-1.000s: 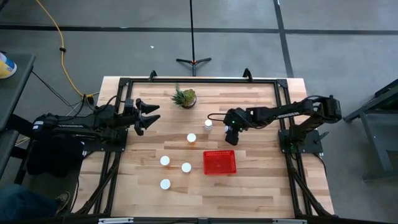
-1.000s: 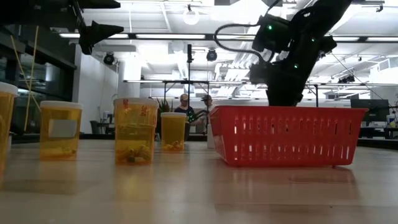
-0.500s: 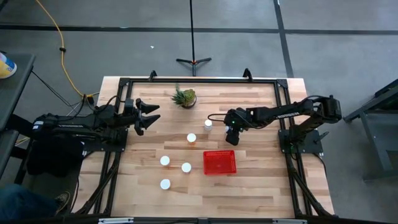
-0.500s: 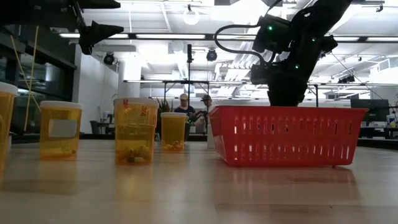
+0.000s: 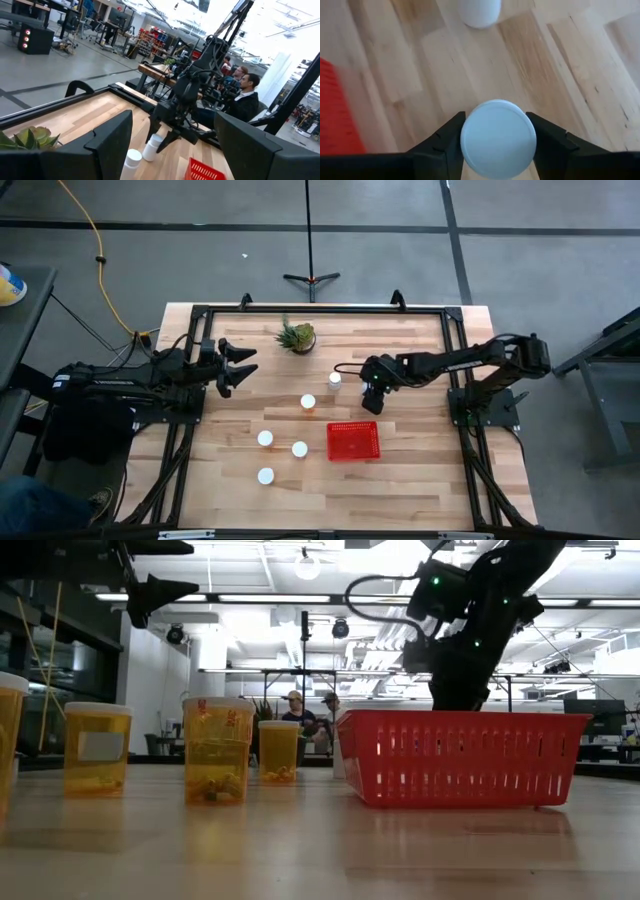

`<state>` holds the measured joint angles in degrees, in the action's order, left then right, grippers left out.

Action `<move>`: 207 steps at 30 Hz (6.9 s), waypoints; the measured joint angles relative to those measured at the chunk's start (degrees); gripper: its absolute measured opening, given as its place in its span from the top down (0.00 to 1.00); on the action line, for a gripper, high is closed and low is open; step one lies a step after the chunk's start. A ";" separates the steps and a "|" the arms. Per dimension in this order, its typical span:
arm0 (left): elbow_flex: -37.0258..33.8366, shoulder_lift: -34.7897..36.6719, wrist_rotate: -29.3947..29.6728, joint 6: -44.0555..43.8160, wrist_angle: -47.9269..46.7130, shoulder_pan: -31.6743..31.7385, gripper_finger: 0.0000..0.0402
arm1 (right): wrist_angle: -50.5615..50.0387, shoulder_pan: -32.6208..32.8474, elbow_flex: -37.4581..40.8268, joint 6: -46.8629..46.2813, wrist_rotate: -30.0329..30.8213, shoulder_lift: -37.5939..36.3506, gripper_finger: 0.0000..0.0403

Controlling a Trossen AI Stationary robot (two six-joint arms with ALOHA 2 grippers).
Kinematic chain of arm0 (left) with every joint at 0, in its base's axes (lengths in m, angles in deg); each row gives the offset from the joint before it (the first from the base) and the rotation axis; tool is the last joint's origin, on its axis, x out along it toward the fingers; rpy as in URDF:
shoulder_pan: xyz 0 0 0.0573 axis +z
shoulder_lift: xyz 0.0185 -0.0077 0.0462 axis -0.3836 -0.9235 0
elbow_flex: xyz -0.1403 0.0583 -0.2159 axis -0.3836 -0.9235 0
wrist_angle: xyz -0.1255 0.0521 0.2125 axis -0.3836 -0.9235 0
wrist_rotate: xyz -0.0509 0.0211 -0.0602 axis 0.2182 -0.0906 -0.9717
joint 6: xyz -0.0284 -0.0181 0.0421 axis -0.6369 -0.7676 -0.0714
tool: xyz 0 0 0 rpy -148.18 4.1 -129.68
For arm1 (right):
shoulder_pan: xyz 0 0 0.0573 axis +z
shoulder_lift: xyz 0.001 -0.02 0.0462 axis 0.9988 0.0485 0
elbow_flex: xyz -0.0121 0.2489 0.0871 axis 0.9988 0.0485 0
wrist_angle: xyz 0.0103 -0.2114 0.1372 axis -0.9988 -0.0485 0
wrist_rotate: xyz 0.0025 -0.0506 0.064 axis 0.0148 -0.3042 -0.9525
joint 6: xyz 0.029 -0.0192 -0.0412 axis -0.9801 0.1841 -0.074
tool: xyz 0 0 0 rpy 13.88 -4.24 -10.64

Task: Pick and place pill bottles into a basket
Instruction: Put the white pill bottle into the red bin

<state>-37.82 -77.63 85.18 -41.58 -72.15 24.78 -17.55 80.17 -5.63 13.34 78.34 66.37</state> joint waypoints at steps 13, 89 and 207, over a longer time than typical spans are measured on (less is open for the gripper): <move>-0.02 0.02 0.48 0.00 -0.81 -0.01 0.22 | 0.66 6.48 -0.08 -3.62 0.38 -10.12 0.58; -0.02 0.02 3.48 0.02 -0.77 -0.01 0.22 | -1.72 25.11 -5.77 -7.77 1.01 -2.45 0.58; 0.00 0.00 4.98 -1.57 -0.36 -0.01 0.22 | 7.31 -1.51 -18.10 16.37 3.03 11.65 0.33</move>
<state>-37.82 -77.63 90.16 -43.15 -72.51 24.78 -10.24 78.66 -23.73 29.70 81.37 78.02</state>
